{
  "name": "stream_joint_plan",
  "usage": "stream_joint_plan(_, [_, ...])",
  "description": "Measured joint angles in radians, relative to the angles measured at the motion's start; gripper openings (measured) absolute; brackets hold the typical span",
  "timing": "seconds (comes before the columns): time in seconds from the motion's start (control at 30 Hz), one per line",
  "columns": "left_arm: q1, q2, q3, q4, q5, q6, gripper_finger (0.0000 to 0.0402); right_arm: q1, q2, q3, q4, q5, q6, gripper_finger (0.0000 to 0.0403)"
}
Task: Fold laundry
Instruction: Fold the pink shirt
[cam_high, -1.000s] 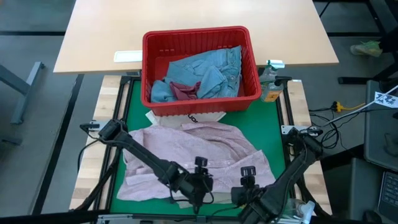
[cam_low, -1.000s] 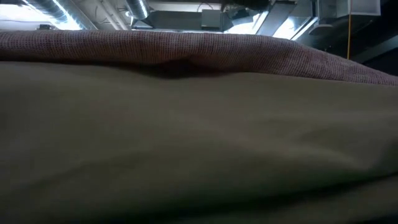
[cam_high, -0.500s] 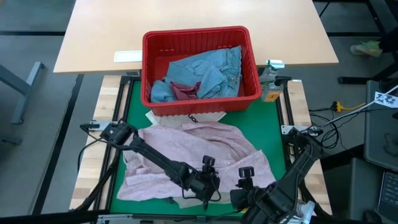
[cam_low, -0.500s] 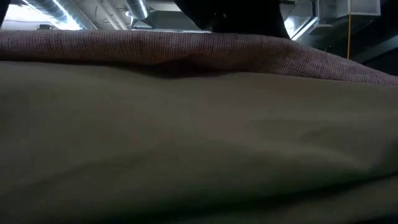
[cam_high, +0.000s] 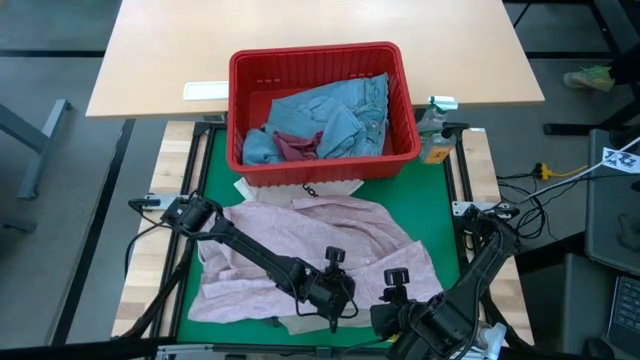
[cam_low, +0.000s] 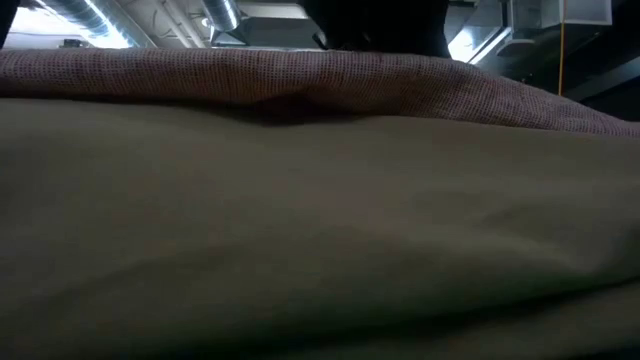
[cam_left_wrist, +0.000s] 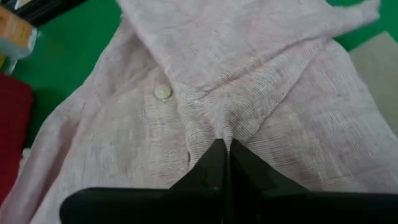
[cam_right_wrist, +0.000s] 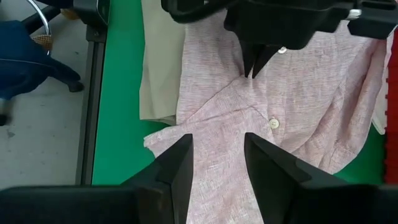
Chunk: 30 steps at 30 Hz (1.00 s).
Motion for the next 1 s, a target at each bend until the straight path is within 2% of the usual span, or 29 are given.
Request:
stream_joint_plan(0.4, [0.034, 0.0, 0.0, -0.123, -0.162, -0.186, 0.0003, 0.0, 0.0, 0.0, 0.001, 0.0, 0.0, 0.0144])
stream_joint_plan(0.57, [0.058, 0.0, 0.0, -0.17, -0.168, -0.195, 0.0005, 0.0, 0.0, 0.0, 0.001, 0.0, 0.004, 0.0144])
stream_joint_plan(0.7, [0.071, -0.002, 0.0, -0.17, -0.163, -0.194, 0.0027, 0.0, 0.0, 0.0, 0.002, 0.0, 0.005, 0.0144])
stream_joint_plan(1.0, [0.065, -0.002, 0.006, -0.177, -0.131, -0.179, 0.0108, 0.001, 0.0, 0.0, 0.001, -0.001, 0.046, 0.0144])
